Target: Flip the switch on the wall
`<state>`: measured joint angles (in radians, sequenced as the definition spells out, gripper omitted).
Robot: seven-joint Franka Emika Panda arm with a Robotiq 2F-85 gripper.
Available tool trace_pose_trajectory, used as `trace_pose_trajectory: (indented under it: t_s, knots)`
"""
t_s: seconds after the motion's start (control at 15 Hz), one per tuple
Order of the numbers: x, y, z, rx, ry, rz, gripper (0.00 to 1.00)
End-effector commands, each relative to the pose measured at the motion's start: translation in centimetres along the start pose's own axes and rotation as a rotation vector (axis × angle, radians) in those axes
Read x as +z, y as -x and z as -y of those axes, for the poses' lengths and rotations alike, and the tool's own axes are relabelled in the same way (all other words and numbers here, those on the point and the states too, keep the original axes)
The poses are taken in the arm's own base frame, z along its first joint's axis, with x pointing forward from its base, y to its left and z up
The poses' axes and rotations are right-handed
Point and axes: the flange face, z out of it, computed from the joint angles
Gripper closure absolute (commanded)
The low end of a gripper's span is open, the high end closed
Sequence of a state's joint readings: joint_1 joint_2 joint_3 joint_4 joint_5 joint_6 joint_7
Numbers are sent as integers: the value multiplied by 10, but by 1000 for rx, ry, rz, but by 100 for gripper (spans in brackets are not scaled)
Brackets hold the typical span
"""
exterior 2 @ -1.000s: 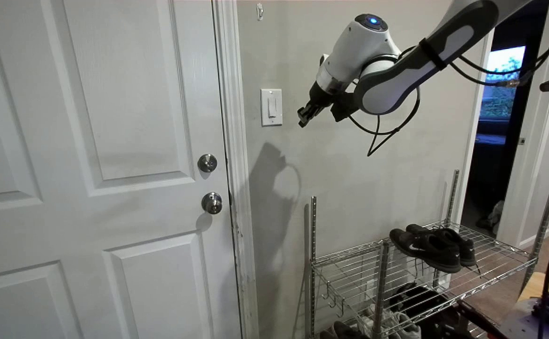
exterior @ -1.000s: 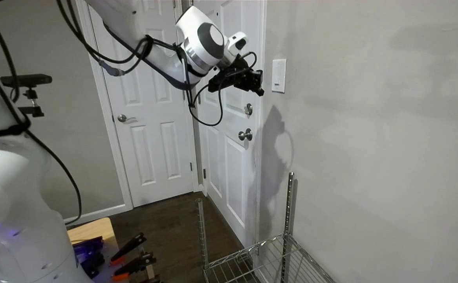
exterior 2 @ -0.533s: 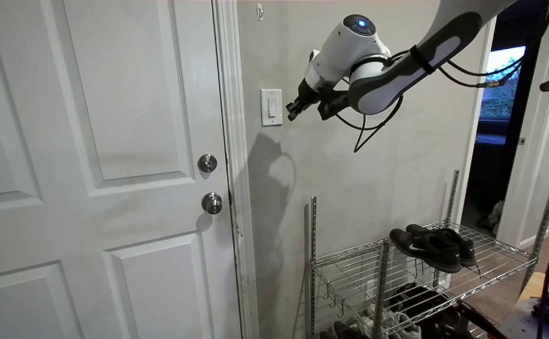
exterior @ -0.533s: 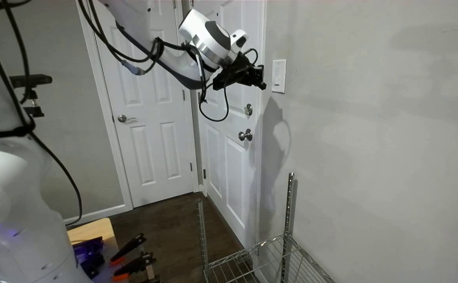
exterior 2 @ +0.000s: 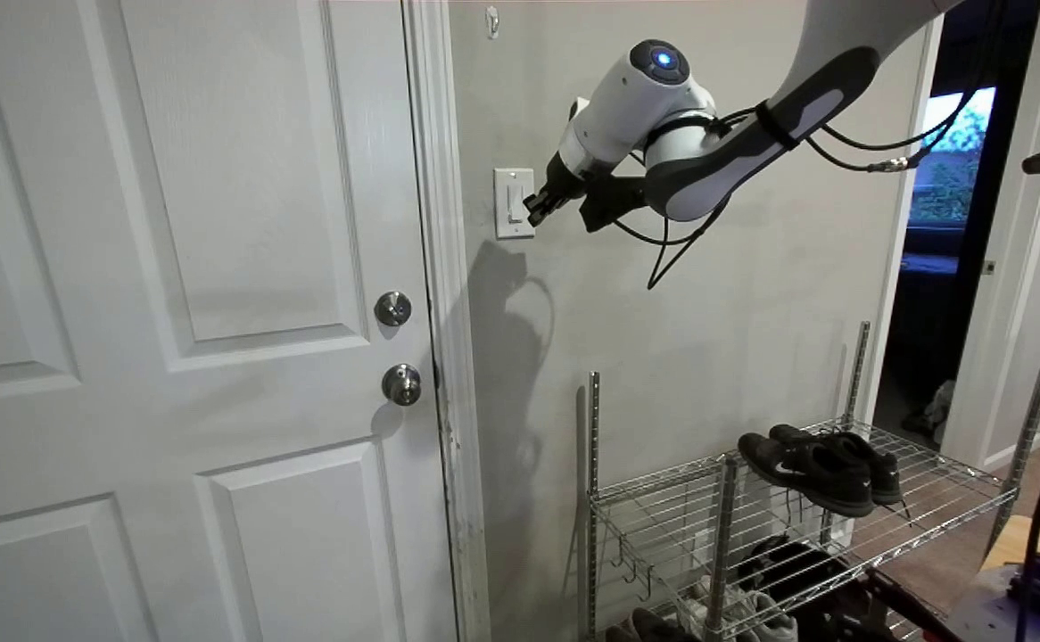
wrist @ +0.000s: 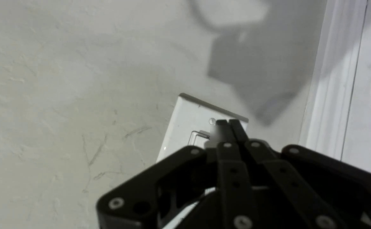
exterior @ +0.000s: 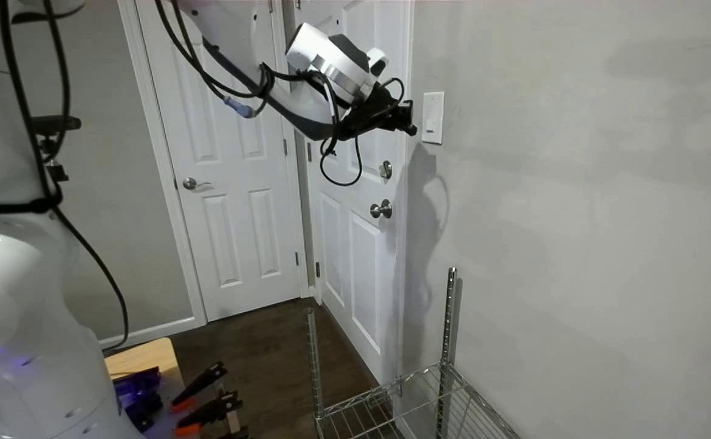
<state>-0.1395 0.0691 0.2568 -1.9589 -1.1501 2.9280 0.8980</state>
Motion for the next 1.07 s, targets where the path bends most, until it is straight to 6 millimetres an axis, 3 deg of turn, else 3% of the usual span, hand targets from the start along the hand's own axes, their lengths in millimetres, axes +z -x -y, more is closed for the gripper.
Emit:
trace_pose_trajectory:
  t_s: [0.0,1.0]
  knots:
    - [12,-6,3,13,-5,-30,95]
    - [44,-24,-6,-1,45,-71,95]
